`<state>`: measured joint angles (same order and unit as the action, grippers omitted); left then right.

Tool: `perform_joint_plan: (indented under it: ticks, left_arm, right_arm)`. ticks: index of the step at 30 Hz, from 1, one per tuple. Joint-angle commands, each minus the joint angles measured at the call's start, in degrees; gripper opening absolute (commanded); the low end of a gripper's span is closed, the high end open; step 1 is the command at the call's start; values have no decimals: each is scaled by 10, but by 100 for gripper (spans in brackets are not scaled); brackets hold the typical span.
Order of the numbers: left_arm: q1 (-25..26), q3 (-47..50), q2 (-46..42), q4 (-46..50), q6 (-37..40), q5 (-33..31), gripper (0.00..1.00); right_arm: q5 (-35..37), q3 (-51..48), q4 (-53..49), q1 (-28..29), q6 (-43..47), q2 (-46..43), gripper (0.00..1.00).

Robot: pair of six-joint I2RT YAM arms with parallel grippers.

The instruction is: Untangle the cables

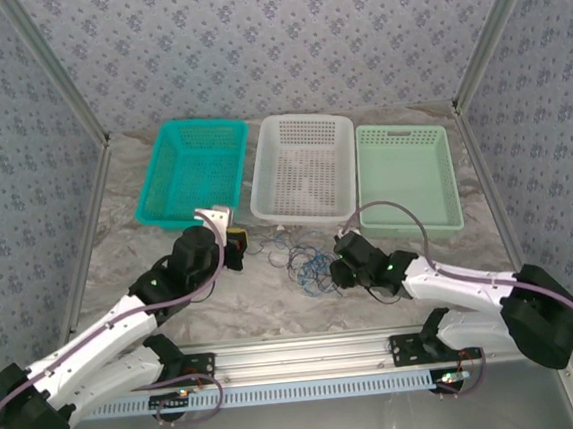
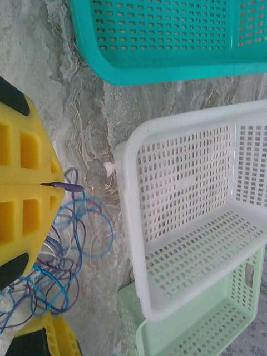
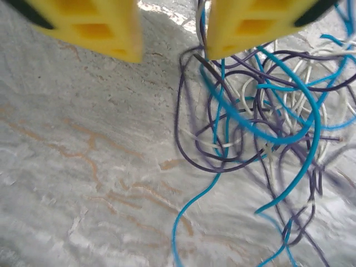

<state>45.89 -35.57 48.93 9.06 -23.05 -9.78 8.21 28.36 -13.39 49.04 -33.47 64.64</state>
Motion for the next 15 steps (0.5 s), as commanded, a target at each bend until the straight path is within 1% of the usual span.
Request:
perform_joint_plan:
  ticks: [1,4,7,11,15]
  left_arm:
    - [4,-35,8,16,14,34,0]
    - [3,-53,25,20,22,60,0]
    - [4,-62,36,8,28,82,0]
    - [4,-61,42,-21,30,114,0]
    - [5,-55,39,-43,32,141,0]
  right_arm:
    - [21,15,-45,4,18,-50,61]
    - [45,41,-86,15,51,-98,68]
    - [55,61,-94,19,83,-137,73]
    - [45,78,-38,20,107,-137,75]
    - [13,87,53,12,120,-96,78]
